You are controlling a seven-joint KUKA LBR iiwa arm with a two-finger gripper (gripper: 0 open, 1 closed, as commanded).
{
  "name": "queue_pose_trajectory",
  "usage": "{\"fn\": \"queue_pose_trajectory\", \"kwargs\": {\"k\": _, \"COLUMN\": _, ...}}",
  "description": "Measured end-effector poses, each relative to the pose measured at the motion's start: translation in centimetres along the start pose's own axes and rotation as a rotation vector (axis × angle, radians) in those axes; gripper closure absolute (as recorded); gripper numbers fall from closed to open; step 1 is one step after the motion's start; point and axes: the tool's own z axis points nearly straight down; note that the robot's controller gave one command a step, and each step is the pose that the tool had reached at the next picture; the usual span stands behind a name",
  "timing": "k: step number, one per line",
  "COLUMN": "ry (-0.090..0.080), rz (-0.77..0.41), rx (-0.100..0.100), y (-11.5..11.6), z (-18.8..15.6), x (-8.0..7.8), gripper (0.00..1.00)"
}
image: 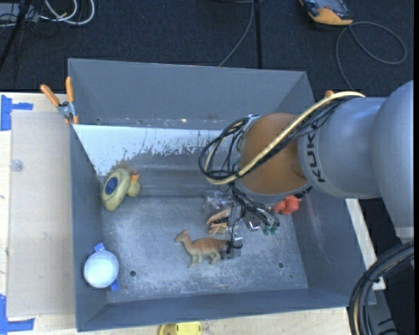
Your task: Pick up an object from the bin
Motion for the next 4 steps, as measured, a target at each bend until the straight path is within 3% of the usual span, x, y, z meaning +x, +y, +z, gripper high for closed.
{"fn": "queue_pose_trajectory", "kwargs": {"k": 1, "ry": -0.001, "rz": 0.166, "rx": 0.0, "y": -0.7, "z": 0.0, "x": 0.0, "gripper": 1.0}}
{"fn": "queue_pose_trajectory", "kwargs": {"k": 4, "ry": 0.004, "rz": 0.166, "rx": -0.001, "y": -0.6, "z": -1.7, "x": 0.1, "gripper": 1.0}}
